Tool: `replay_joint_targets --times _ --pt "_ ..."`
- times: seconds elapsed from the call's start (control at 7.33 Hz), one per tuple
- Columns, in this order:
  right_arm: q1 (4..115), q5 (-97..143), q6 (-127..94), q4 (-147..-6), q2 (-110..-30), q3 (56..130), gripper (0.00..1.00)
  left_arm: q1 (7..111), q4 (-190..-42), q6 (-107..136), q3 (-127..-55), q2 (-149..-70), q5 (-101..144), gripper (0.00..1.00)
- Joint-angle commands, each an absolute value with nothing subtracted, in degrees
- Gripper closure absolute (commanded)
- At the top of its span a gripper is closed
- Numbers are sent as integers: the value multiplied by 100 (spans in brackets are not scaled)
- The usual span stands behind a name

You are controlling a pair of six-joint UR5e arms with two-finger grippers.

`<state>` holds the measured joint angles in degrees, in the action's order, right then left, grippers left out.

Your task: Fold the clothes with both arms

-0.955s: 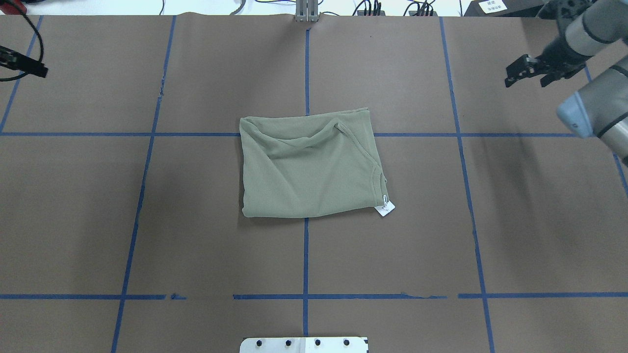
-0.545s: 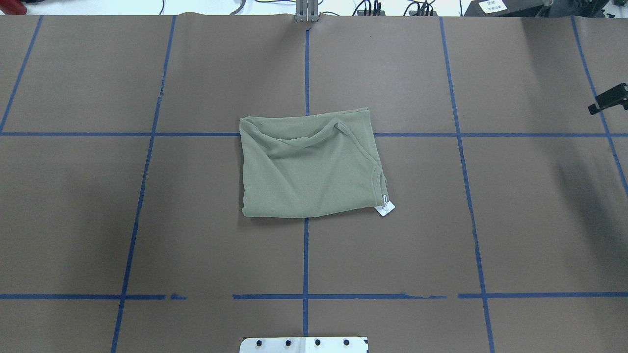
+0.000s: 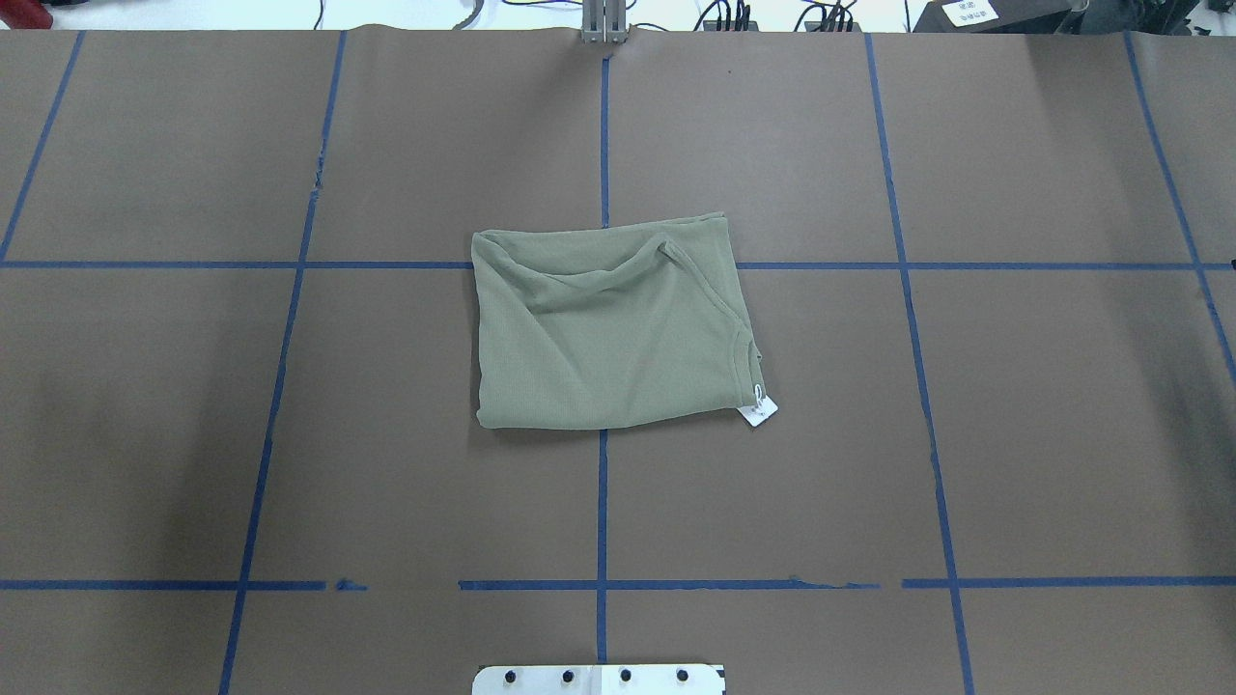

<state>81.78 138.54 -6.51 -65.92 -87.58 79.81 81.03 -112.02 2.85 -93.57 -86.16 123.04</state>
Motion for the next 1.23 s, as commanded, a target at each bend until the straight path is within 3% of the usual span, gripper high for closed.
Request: replay_joint_targets --times 0.0,0.41,0.82,1.09 --pt "8183 13878 -904 -6600 -8833 8077 0 8208 -10569 142 -9316 -8560 12601 0" --pt "8183 13904 -1187 -6653 -8833 8024 0 8620 -9077 -552 -10008 -8622 12964 0" --pt "8479 13922 -1301 -7116 -8930 8190 0 8868 -8596 -1257 -10247 -8613 12981 0" --pt "8561 13905 -1249 -8352 -9227 9310 0 8868 -8596 -1257 -10300 -8622 12981 0"
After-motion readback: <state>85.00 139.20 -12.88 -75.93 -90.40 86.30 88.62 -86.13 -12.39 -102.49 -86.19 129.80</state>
